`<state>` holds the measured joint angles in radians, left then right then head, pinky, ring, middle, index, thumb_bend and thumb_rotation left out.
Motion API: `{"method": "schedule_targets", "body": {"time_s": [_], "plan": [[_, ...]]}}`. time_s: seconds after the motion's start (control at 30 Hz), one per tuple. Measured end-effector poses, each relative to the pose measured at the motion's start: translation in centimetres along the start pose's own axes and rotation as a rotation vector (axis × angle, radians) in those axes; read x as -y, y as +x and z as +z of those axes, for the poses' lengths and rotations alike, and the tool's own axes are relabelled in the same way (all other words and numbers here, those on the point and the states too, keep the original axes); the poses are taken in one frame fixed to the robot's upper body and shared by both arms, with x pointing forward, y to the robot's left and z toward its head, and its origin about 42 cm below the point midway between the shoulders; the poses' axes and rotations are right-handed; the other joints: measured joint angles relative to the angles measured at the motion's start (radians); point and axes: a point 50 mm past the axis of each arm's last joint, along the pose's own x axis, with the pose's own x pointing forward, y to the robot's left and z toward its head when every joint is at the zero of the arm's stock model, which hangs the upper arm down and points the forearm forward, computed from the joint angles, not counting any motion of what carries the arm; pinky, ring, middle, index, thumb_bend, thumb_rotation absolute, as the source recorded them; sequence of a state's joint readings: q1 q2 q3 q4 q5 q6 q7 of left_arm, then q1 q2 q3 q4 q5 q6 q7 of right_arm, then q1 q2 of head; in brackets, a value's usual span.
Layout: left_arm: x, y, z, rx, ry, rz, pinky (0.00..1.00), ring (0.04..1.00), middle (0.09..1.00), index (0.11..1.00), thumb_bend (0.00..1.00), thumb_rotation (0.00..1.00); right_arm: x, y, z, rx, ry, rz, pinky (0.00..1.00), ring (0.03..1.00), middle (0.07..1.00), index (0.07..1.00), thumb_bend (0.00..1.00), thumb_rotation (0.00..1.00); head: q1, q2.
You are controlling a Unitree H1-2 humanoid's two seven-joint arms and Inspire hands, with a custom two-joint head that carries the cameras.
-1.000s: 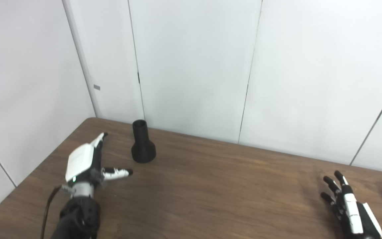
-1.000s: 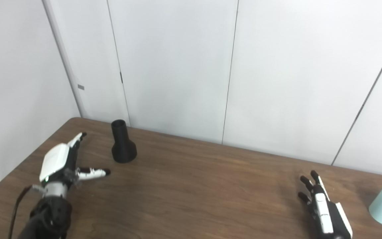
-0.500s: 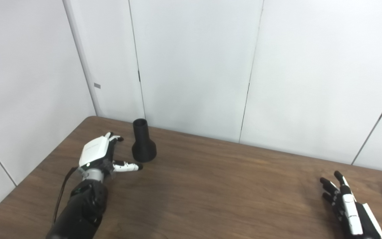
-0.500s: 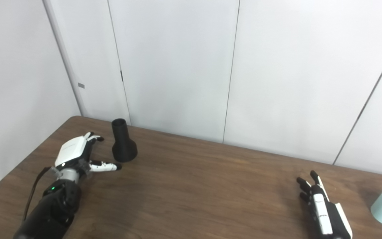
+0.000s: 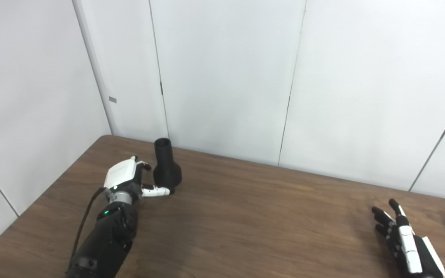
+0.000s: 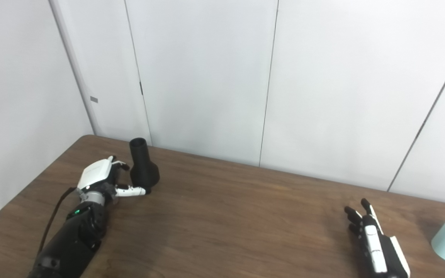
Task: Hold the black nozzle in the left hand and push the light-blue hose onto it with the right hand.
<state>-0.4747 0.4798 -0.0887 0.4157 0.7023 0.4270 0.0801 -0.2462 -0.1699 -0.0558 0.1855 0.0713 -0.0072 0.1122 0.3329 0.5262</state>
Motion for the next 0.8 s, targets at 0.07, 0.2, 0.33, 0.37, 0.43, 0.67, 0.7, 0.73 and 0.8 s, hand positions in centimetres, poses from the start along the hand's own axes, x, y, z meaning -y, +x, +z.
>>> {"method": "schedule_targets", "body": {"time_s": [0.07, 0.2, 0.33, 0.37, 0.43, 0.67, 0.7, 0.73, 0.8], "plan": [[-0.1, 0.4, 0.5, 0.001, 0.002, 0.0, 1.0, 1.0, 1.0, 0.831, 1.0, 0.43, -0.1, 0.0, 0.0, 0.001, 0.0, 0.0, 1.0, 0.908, 0.869, 1.0, 0.44, 1.0, -0.003, 0.006], [0.0, 0.7, 1.5, 0.015, -0.012, -0.008, 1.0, 1.0, 1.0, 0.846, 1.0, 0.4, -0.2, -0.1, 0.1, 0.002, 0.0, -0.001, 1.0, 0.921, 0.87, 1.0, 0.44, 1.0, -0.003, 0.011], [0.6, 0.5, 2.2, 0.029, -0.034, -0.028, 1.0, 1.0, 1.0, 0.86, 1.0, 0.4, -0.3, -0.1, 0.2, 0.0, -0.006, -0.006, 1.0, 0.927, 0.87, 1.0, 0.45, 1.0, -0.003, 0.015], [0.7, 0.5, 2.2, 0.031, -0.033, -0.031, 1.0, 1.0, 1.0, 0.856, 1.0, 0.4, -0.3, -0.1, 0.2, 0.0, -0.007, -0.007, 1.0, 0.93, 0.872, 1.0, 0.44, 1.0, -0.003, 0.015], [0.8, 0.4, 2.3, 0.035, -0.029, -0.033, 1.0, 1.0, 1.0, 0.85, 1.0, 0.39, -0.3, -0.1, 0.2, -0.001, -0.007, -0.007, 1.0, 0.911, 0.868, 1.0, 0.44, 1.0, -0.005, 0.02], [0.9, 0.4, 2.5, 0.041, -0.026, -0.041, 1.0, 1.0, 0.993, 0.83, 1.0, 0.34, -0.3, -0.2, 0.3, -0.008, -0.008, -0.009, 1.0, 0.899, 0.867, 1.0, 0.43, 1.0, -0.008, 0.028], [1.0, 0.4, 2.6, 0.042, -0.026, -0.041, 1.0, 0.999, 0.986, 0.825, 1.0, 0.34, -0.3, -0.2, 0.3, -0.009, -0.005, -0.009, 1.0, 0.899, 0.866, 1.0, 0.43, 1.0, -0.008, 0.028], [1.0, 0.4, 2.7, 0.044, -0.025, -0.041, 1.0, 0.994, 0.972, 0.819, 1.0, 0.33, -0.3, -0.2, 0.4, -0.009, -0.003, -0.009, 1.0, 0.903, 0.865, 1.0, 0.43, 1.0, -0.011, 0.032], [1.0, 0.4, 2.8, 0.049, -0.023, -0.041, 1.0, 0.985, 0.958, 0.81, 1.0, 0.32, -0.3, -0.2, 0.4, -0.011, -0.003, -0.009, 1.0, 0.91, 0.865, 1.0, 0.43, 1.0, -0.011, 0.034]]}}
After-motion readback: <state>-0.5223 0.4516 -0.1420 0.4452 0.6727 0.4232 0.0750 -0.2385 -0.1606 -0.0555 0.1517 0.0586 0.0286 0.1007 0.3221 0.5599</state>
